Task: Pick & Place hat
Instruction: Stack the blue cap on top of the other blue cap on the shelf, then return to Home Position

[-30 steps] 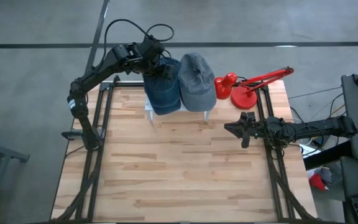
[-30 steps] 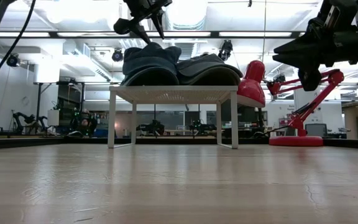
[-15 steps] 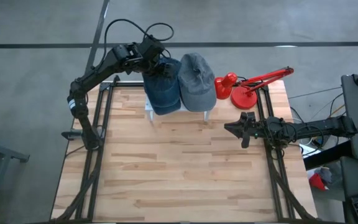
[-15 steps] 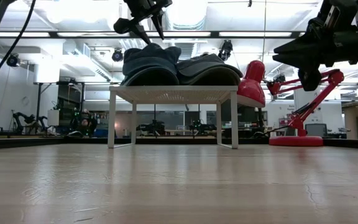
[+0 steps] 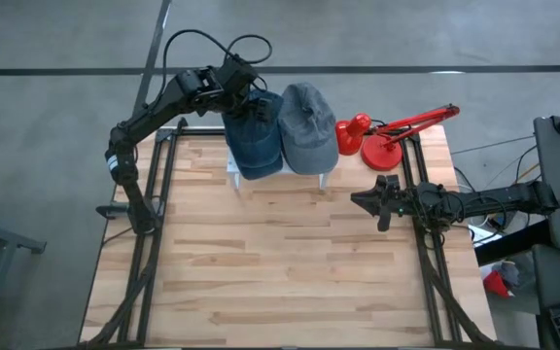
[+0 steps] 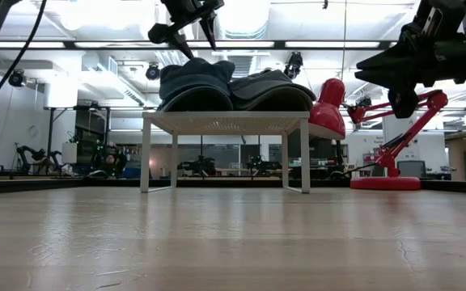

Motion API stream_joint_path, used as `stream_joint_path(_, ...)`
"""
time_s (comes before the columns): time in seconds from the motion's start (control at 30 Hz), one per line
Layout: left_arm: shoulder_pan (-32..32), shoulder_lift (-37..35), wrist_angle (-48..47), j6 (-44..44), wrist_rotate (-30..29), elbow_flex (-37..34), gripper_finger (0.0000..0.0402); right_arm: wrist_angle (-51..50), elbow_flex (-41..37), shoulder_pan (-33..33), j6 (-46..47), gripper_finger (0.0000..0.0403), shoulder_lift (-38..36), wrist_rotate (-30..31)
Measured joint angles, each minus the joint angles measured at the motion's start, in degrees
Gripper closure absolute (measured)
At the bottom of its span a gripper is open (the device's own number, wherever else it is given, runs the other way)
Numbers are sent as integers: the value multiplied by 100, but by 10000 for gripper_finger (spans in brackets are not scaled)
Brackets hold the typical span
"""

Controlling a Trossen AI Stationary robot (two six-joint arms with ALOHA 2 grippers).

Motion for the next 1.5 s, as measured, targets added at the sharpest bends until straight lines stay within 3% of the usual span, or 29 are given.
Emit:
stream_joint_path(0.2,0,-12,0,-13,0,76,84,-1,0,1,0,335,0,1)
stream_joint_path(0.57,-176,-346,223,56,1,356,85,-2,0,1,-2,335,-1,1)
stream_joint_path(0.83,-1161,-875,30,797,-238,350,85,-13,0,1,-2,335,-1,0)
stream_joint_path(0.9,-1597,-940,28,904,-540,345,85,-13,0,0,-2,335,-1,1)
stream_joint_path(1.2,-3690,-1073,140,863,-2944,8,85,-147,2,0,-2,335,-1,-1)
stream_joint_path(1.33,-4160,-1340,594,818,-3217,-653,85,-316,2,0,-3,335,7,5)
stream_joint_path(1.5,-4284,-2174,1630,913,-3214,-2161,85,-433,2,0,-21,335,6,53)
